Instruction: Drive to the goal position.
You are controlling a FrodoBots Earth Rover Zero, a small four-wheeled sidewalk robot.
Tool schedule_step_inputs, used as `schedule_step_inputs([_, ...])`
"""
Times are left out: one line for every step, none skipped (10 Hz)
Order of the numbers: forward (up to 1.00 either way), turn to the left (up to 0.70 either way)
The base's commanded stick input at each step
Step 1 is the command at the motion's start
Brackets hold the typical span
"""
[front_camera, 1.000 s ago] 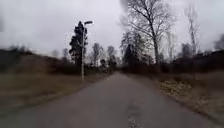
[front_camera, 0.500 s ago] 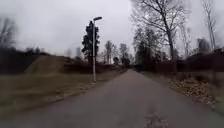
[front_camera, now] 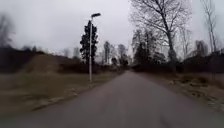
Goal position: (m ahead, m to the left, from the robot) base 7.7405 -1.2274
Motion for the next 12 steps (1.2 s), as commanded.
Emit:
schedule_step_inputs([1.00,0.00])
schedule_step_inputs([1.00,0.00])
schedule_step_inputs([1.00,0.00])
schedule_step_inputs([1.00,0.00])
schedule_step_inputs([1.00,0.00])
schedule_step_inputs([1.00,0.00])
schedule_step_inputs([1.00,0.00])
schedule_step_inputs([1.00,0.00])
schedule_step_inputs([1.00,0.00])
schedule_step_inputs([1.00,0.00])
schedule_step_inputs([1.00,0.00])
schedule_step_inputs([1.00,0.00])
